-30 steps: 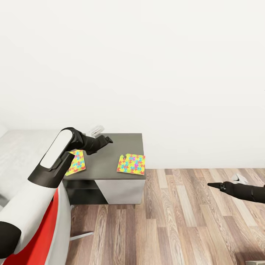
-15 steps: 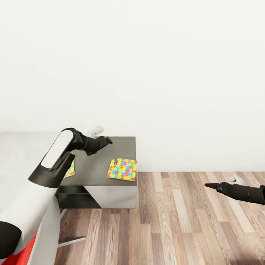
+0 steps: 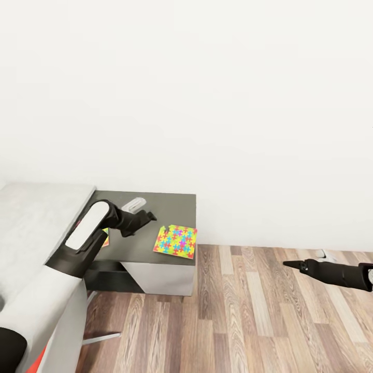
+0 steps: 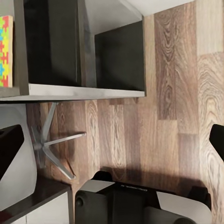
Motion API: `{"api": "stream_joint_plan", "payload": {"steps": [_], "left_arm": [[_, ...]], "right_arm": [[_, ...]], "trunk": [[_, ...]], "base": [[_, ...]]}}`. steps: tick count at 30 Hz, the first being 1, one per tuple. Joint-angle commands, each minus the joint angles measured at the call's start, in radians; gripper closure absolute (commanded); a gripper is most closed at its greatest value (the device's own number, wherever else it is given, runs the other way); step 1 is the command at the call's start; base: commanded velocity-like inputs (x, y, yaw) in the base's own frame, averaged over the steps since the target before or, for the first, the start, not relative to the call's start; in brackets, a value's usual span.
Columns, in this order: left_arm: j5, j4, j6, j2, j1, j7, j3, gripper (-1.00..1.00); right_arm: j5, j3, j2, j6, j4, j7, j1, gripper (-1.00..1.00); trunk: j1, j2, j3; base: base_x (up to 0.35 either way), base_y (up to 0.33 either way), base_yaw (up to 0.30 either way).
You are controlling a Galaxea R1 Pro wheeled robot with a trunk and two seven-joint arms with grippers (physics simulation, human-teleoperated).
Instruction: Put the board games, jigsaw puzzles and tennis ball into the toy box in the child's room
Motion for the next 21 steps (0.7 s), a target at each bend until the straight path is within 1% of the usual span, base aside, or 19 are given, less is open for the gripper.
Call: {"api": "stream_joint_plan", "payload": {"steps": [1,3,4,5,7,13,18,21], "left_arm": [[-0.005,0.003,0.002,0.004,0.006,-0.002,0.003,-1.00],[-0.022,0.009,0.002,0.014,0.019,-0.023,0.019,-1.00],[-0.022,0.009,0.002,0.014,0.019,-0.023,0.019,-1.00],[-0.029,0.012,0.002,0.020,0.024,-0.035,0.028,-1.00],[-0.045,0.018,0.002,0.039,0.047,-0.077,0.056,-1.00],[-0.054,0.020,0.002,0.047,0.062,-0.101,0.068,-1.00],[-0.057,0.021,0.003,0.048,0.065,-0.107,0.066,-1.00],[-0.058,0.021,0.003,0.048,0.067,-0.110,0.064,-1.00]], "right_arm": [[0.006,0.002,0.000,0.002,0.000,0.007,-0.001,-1.00],[0.006,0.003,0.000,0.002,0.001,0.007,-0.001,-1.00],[0.006,0.003,0.000,0.002,0.001,0.007,-0.001,-1.00],[0.006,0.004,0.001,0.002,0.001,0.007,-0.001,-1.00],[0.006,0.005,0.001,0.002,0.001,0.007,-0.001,-1.00],[0.006,0.005,0.001,0.001,0.001,0.007,-0.001,-1.00],[0.006,0.005,0.002,0.002,0.000,0.007,0.000,-1.00],[0.006,0.005,0.001,0.002,0.000,0.007,-0.001,-1.00]], "trunk": [[0.001,-0.002,-0.002],[0.001,-0.002,-0.002],[0.001,-0.002,-0.002],[0.001,-0.002,-0.002],[0.001,-0.002,-0.002],[0.001,-0.002,-0.002],[0.001,-0.002,-0.002],[0.001,-0.002,-0.002]], "base": [[0.009,-0.011,0.022],[0.006,-0.008,0.016],[0.005,-0.007,0.014],[0.004,-0.006,0.011],[0.002,-0.003,0.006],[0.001,-0.001,0.003],[0.030,-0.001,0.001],[0.150,0.000,0.000]]}}
